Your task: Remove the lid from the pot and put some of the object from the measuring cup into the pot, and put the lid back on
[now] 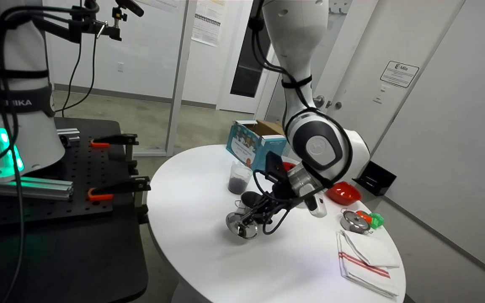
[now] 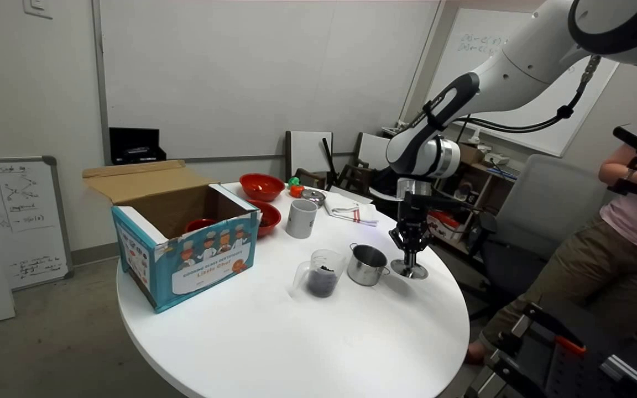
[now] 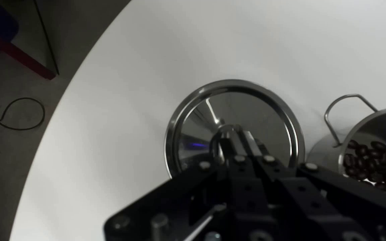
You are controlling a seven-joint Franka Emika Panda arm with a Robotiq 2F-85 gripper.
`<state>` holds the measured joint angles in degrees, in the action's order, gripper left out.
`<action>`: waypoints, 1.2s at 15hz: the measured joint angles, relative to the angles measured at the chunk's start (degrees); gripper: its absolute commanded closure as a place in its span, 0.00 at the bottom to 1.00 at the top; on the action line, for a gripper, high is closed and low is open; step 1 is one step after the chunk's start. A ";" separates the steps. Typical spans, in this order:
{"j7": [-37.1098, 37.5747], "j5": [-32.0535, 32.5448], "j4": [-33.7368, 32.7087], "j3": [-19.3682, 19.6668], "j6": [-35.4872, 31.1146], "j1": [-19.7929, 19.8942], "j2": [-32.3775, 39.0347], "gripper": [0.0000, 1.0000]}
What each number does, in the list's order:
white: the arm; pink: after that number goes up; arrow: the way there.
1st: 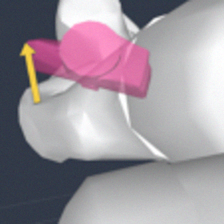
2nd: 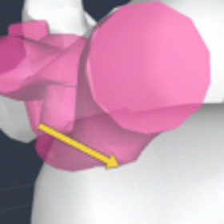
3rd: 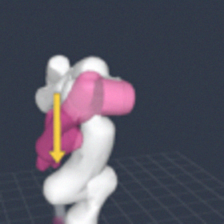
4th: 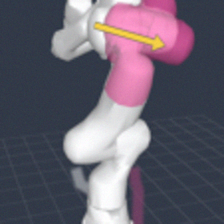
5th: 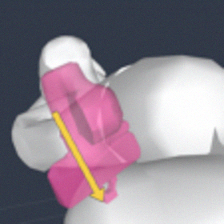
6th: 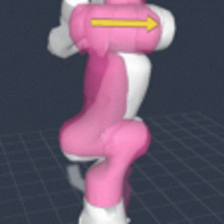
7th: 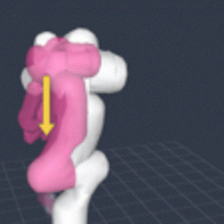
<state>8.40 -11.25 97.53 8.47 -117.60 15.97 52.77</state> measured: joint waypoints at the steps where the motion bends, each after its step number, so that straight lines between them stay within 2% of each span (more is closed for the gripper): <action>1: 0.25 -0.01 -0.21 0.06 0.00 0.29 0.58 1.00; 9: 1.81 -0.05 -5.18 -0.55 1.01 0.01 6.04 1.00; 10: 1.85 -0.05 -5.82 -0.62 1.04 -0.16 6.71 0.74; 11: 1.86 -0.05 -6.42 -0.65 1.12 -0.30 7.30 0.72; 12: 1.86 -0.04 -6.92 -0.67 1.31 -0.40 7.86 0.66; 18: 1.83 -0.03 -8.71 -0.72 2.70 -0.44 9.55 0.23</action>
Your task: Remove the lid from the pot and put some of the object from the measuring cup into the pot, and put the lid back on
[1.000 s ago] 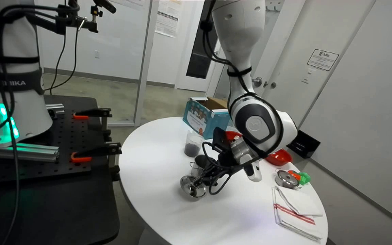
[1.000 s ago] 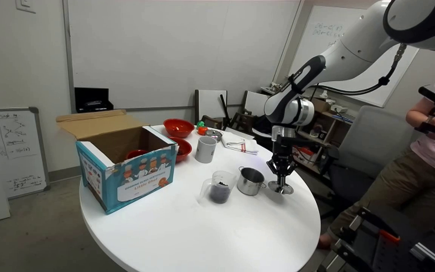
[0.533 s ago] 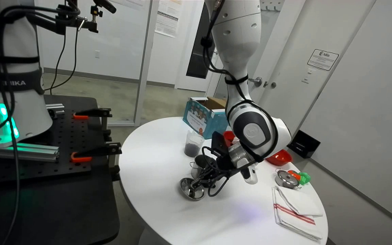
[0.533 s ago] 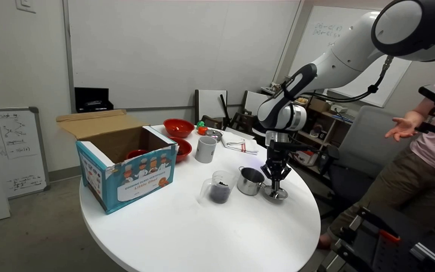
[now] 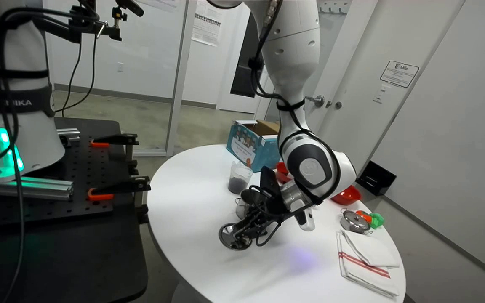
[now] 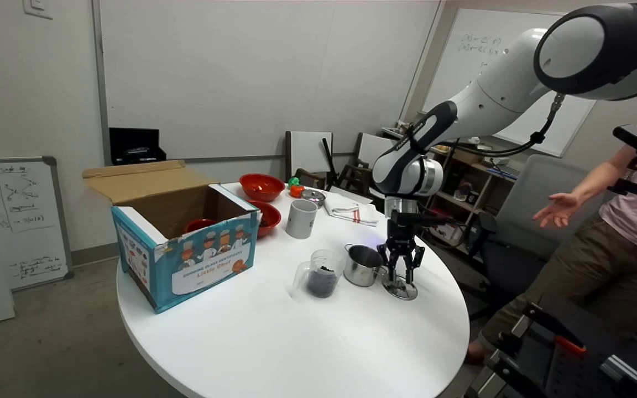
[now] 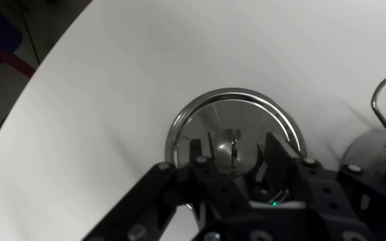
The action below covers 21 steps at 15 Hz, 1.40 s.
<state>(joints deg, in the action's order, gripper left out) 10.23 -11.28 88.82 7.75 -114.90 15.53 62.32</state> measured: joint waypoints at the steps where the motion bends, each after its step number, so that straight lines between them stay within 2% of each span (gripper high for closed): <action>1: -0.08 0.00 -0.05 0.00 0.04 0.00 0.00 0.15; 3: -0.44 0.00 -0.08 -0.08 0.03 0.00 -0.23 0.00; 9: -2.24 0.73 3.33 -0.22 -0.32 -1.35 -7.02 0.00; 17: -2.00 4.96 10.26 -0.90 6.44 -7.84 -22.43 0.00; 19: 0.62 4.60 10.24 -1.74 8.35 -9.70 -25.09 0.00; 21: 7.98 4.51 9.96 -1.90 7.92 -12.31 -26.73 0.00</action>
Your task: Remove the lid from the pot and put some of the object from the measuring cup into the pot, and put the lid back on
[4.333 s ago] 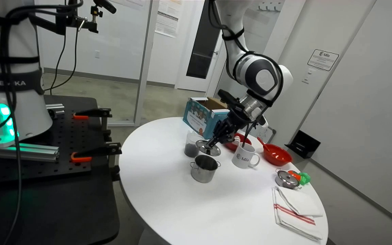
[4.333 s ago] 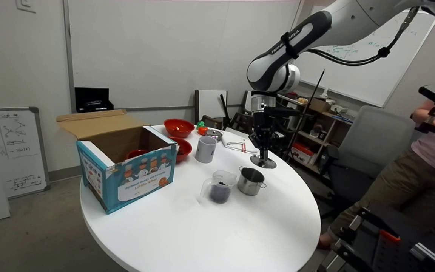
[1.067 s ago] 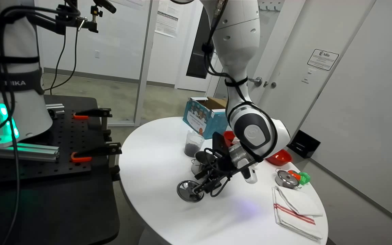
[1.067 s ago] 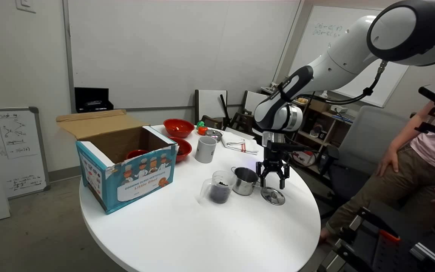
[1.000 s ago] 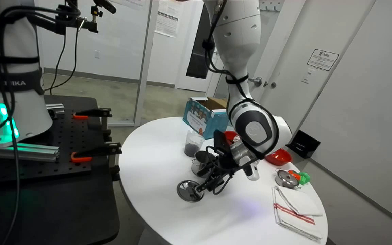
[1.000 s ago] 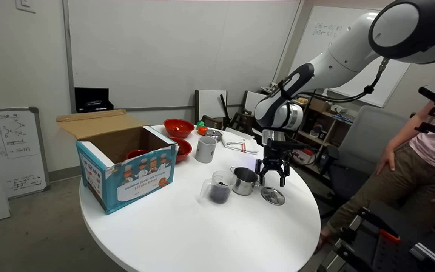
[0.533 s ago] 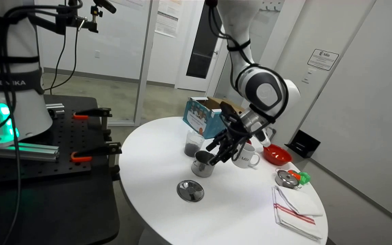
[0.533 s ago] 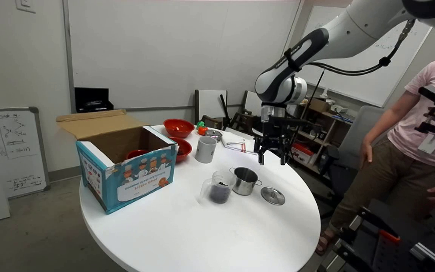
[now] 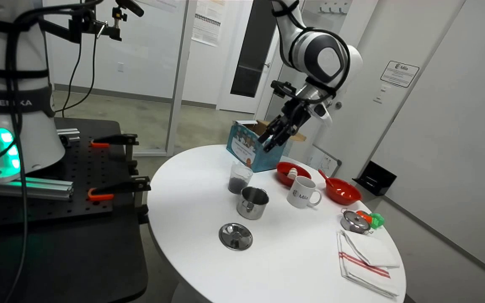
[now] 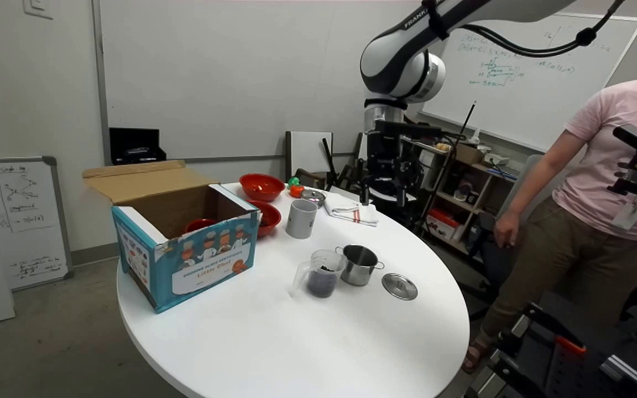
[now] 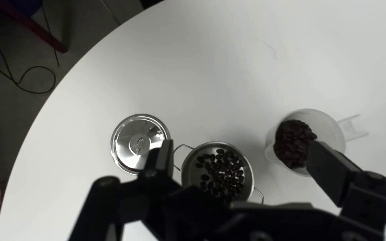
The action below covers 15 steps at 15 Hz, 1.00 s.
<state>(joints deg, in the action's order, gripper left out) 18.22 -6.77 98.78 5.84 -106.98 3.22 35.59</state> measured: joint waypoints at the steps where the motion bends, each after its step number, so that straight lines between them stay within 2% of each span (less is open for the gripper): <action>1: 4.10 0.11 -0.36 0.03 -0.71 -1.51 -0.35 0.00; 2: 7.30 0.62 -0.87 0.04 -0.83 -3.04 -0.44 0.00; 4: 6.42 2.43 -1.82 -0.87 0.97 -5.07 -0.44 0.00; 8: 7.58 2.46 -1.99 -1.12 1.30 -5.77 -0.37 0.00; 11: 14.99 -1.68 -2.00 -1.17 -0.66 -5.88 0.20 0.00; 15: 24.99 -8.16 -2.00 -2.25 -6.56 -6.73 2.08 0.00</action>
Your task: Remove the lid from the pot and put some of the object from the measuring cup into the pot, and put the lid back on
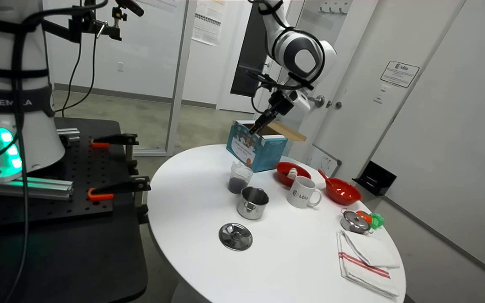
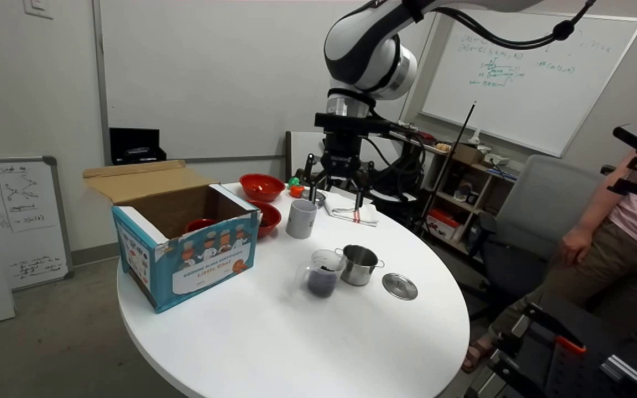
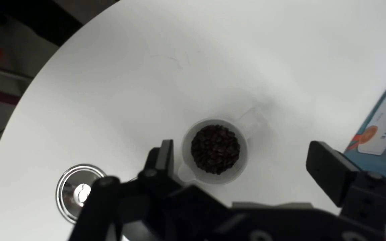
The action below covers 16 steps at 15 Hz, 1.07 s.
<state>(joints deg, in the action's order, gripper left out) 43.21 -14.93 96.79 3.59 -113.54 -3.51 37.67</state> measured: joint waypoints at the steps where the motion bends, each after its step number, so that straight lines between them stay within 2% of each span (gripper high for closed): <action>1: 2.39 -1.51 0.01 -0.37 -1.60 -0.24 0.60 0.00; 5: 11.97 -7.16 0.01 -2.18 -9.23 -1.25 3.80 0.00; 9: 22.91 -9.86 0.12 -2.79 -16.41 -3.06 8.19 0.00; 13: 32.18 -10.46 1.06 -2.96 -16.99 -3.44 10.31 0.00; 16: 36.19 -10.70 2.62 -3.20 -16.76 -3.25 10.22 0.00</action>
<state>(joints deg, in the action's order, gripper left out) 79.40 -25.63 99.40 0.39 -130.30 -6.76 47.90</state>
